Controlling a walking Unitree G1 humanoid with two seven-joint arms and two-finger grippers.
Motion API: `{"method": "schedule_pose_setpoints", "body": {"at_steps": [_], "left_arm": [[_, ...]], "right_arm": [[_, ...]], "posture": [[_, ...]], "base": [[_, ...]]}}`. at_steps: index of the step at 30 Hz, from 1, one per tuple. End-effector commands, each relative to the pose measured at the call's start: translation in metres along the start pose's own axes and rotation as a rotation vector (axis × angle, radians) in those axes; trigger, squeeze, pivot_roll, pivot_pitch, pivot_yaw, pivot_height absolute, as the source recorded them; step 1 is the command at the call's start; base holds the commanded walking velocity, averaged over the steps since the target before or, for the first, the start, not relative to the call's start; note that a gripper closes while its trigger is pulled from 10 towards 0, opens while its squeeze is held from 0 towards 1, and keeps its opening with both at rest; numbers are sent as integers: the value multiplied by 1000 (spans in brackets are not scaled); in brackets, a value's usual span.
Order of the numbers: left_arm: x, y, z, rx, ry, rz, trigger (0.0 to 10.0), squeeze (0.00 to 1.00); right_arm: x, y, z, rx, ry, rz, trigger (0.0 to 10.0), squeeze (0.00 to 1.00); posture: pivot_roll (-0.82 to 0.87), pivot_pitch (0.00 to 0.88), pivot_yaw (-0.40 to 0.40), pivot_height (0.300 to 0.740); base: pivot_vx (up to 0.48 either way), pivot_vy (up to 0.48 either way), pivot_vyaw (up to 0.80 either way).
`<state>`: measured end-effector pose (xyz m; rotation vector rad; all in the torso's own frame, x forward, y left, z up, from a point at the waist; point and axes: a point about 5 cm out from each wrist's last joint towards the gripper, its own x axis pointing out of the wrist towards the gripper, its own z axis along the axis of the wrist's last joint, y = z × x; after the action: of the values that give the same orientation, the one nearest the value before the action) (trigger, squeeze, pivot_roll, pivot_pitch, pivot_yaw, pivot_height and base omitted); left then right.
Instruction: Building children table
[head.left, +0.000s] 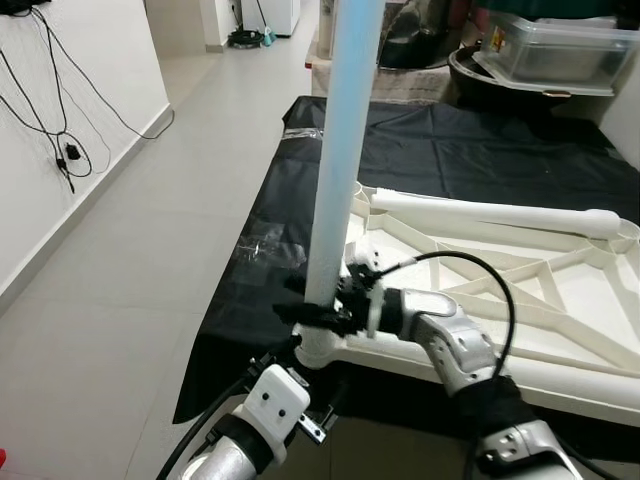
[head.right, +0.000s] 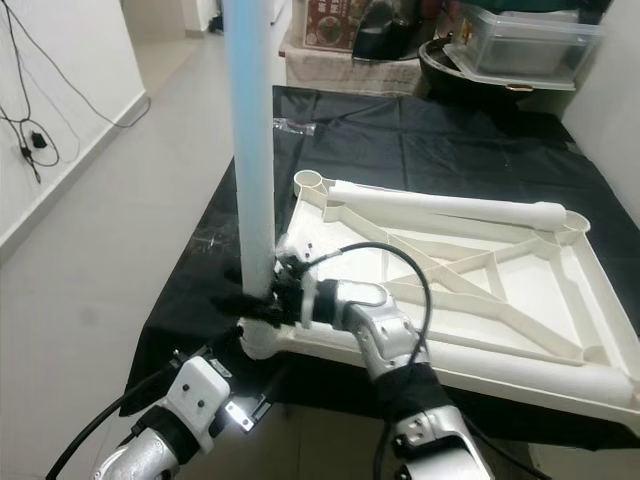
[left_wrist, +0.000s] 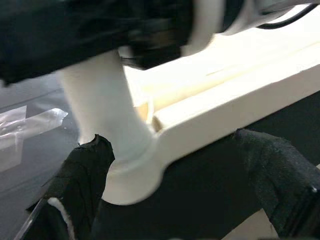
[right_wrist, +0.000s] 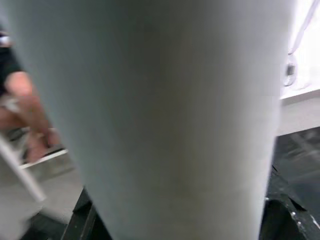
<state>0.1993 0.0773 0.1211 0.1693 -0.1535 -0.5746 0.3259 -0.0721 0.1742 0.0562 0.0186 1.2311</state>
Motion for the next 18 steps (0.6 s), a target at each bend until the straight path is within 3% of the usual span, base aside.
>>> {"method": "schedule_pose_setpoints", "body": {"at_steps": [1,2,4,5,7,8,10,11,13,14,15,16,18], "left_arm": [[-1,-1,-2,-1,14,-1,10000,0],[-1,-1,-2,-1,14,-1,10000,0],[-1,-1,-3,-2,15,-2,10000,0],[-1,-1,-3,-2,15,-2,10000,0],[-1,-1,-3,-2,15,-3,10000,0],[-1,-1,-3,-2,15,-3,10000,0],[-1,0,-3,-3,15,-4,10000,0],[0,0,-3,-3,15,-4,10000,0],[0,0,-3,-3,15,-4,10000,0],[0,0,-3,-2,14,-5,10000,0],[0,0,-3,-2,14,-5,10000,0],[0,0,-3,1,14,-3,10000,0],[0,1,-3,2,14,-2,10000,0]], "right_arm": [[-3,-10,-5,41,-12,-144,0,0],[-3,-10,-5,41,-12,-144,0,0],[-9,-23,-5,34,-33,-353,0,0],[-9,-23,-5,34,-33,-353,0,0],[-25,-40,-5,25,-64,-728,0,0],[-25,-40,-5,25,-64,-728,0,0],[-49,-45,-7,23,-82,-1097,0,0],[-58,-45,-8,19,-85,-1213,0,0],[-58,-45,-8,19,-85,-1213,0,0],[-66,-37,-12,38,-92,-1338,0,0],[-66,-37,-12,38,-92,-1338,0,0],[-67,-21,-19,90,-99,-1459,0,0],[-64,-16,-22,110,-101,-1486,0,0]], "posture": [[89,118,-56,740],[89,118,-56,740],[85,119,-53,740],[85,119,-53,740],[80,120,-51,740],[80,120,-51,740],[77,121,-49,740],[77,120,-50,740],[77,120,-50,740],[79,122,-51,740],[79,122,-51,740],[82,124,-50,740],[82,124,-50,740]], "base": [[0,0,0],[0,0,0],[0,0,0],[0,0,0],[0,0,0],[0,0,0],[0,0,0],[0,0,0],[0,0,0],[0,0,0],[0,0,0],[0,0,0],[0,0,0]]}}
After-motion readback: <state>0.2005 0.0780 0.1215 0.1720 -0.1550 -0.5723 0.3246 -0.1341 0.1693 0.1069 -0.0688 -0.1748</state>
